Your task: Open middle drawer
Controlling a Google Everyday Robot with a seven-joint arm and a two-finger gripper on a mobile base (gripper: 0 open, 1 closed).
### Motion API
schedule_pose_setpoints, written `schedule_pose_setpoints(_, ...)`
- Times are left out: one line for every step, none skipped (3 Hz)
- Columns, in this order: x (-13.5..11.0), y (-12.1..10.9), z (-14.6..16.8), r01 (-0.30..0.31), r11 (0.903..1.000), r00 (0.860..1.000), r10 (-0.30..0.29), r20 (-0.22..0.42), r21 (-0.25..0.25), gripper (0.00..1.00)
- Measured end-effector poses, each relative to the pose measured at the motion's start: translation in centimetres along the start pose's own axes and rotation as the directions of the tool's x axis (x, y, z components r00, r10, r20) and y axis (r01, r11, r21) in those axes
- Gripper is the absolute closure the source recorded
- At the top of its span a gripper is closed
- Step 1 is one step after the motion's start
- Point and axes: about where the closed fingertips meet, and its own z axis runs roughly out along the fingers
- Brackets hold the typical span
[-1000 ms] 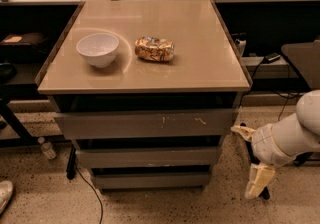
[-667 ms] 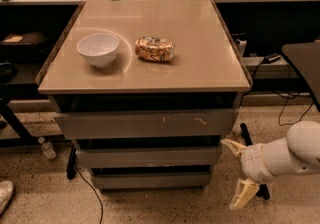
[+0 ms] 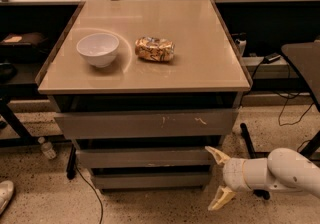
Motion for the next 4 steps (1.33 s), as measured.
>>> schedule_pose_setpoints(0.0, 0.0, 0.0, 0.0, 1.0, 1.0, 0.0, 0.0, 0.0, 0.0)
schedule_pose_setpoints(0.5, -0.8, 1.0, 0.003, 0.9999, 0.999, -0.002, -0.037, 0.012, 0.0)
schedule_pose_setpoints(1.8, -3.0, 2.6, -0.006, 0.9991, 0.997, 0.01, -0.082, 0.042, 0.0)
schedule_pose_setpoints(2.6, -4.6, 3.7, -0.005, 0.9983, 0.994, 0.012, -0.112, 0.057, 0.0)
